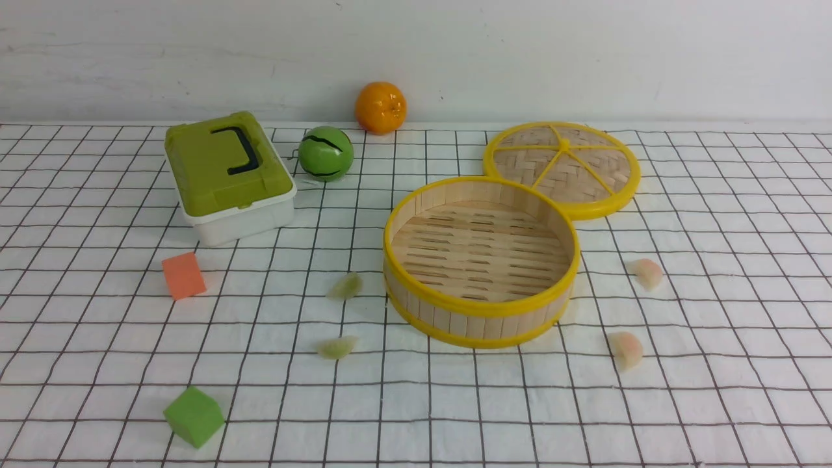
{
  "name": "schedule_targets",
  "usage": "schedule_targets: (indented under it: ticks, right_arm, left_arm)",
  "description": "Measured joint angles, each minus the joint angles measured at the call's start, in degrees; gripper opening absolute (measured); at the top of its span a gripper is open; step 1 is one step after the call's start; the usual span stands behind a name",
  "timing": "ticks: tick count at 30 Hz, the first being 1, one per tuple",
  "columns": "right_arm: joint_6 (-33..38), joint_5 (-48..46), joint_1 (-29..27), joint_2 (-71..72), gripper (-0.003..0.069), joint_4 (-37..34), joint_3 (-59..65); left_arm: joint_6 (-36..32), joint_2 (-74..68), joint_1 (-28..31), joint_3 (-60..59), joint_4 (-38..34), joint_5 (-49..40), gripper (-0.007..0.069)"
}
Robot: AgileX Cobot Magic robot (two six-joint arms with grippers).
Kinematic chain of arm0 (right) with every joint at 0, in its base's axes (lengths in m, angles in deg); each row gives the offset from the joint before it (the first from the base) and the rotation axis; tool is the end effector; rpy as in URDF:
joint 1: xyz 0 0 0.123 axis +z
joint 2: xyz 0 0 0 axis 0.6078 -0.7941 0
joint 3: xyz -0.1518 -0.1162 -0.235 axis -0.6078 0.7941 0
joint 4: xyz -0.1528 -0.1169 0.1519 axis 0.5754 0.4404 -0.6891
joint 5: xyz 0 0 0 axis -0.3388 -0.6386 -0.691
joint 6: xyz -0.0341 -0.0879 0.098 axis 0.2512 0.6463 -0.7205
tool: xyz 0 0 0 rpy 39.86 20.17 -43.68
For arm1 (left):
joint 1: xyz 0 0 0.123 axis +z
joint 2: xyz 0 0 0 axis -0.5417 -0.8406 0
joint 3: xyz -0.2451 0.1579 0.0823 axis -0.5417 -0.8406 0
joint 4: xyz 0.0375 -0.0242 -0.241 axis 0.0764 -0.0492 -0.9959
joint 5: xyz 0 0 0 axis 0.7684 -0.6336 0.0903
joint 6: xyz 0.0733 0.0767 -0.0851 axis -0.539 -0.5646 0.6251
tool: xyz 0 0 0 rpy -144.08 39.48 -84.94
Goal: Put the dumplings into the steamer on the table with the white tablecloth.
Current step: 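Reach for and grasp a dumpling on the table with the left gripper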
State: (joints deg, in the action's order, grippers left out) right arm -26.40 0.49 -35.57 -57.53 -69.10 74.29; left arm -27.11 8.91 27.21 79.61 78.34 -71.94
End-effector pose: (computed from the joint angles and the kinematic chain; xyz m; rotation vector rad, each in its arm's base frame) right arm 0.0706 -0.0006 0.1602 -0.0432 1.8683 -0.0185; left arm 0.0700 -0.0113 0.1563 0.0094 1.8817 -0.1727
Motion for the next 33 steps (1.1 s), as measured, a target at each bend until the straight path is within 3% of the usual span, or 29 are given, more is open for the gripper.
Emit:
schedule_targets:
  ticks: [33]
  right_arm:
    - [0.1,0.0,0.0,0.0,0.024,0.6,0.0]
  left_arm:
    - [0.0,0.0,0.0,0.0,0.0,-0.1,0.022]
